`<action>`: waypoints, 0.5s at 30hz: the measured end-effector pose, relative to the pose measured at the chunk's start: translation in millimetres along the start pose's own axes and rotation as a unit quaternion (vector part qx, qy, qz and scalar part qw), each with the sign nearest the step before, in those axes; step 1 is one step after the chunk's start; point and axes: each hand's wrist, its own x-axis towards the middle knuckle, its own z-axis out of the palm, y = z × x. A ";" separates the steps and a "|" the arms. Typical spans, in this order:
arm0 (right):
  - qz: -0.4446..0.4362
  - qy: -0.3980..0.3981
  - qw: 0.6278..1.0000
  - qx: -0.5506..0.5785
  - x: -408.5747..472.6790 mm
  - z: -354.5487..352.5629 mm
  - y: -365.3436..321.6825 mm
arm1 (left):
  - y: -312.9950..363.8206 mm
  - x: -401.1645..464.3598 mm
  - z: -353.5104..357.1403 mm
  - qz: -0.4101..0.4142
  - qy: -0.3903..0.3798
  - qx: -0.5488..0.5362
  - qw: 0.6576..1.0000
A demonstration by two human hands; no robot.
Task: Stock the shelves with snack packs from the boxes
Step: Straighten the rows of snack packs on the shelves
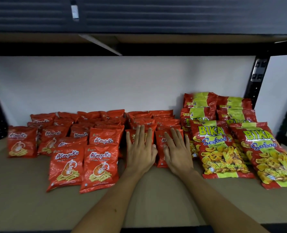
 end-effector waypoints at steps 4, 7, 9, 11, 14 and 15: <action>-0.007 0.014 1.000 -0.007 3.8 -4.9 -4.4 | 1.5 -1.0 -4.3 -0.003 0.004 0.003 1.000; -0.008 0.026 1.000 0.010 -3.9 -7.1 -14.4 | 2.6 -9.6 -12.8 0.019 -0.005 0.016 1.000; -0.013 0.020 0.999 0.033 -14.9 -7.9 -24.4 | -1.0 -23.4 -20.0 0.046 0.001 0.026 0.999; -0.007 0.020 0.997 0.068 -24.0 -9.1 -30.7 | -4.3 -36.1 -27.2 0.066 0.008 0.029 0.997; -0.008 0.026 0.994 0.103 -38.2 -15.9 -53.2 | -22.8 -61.2 -49.9 0.076 0.038 0.032 0.996; -0.016 0.031 0.993 0.111 -42.1 -17.7 -64.9 | -32.9 -70.4 -58.7 0.076 0.054 0.034 0.995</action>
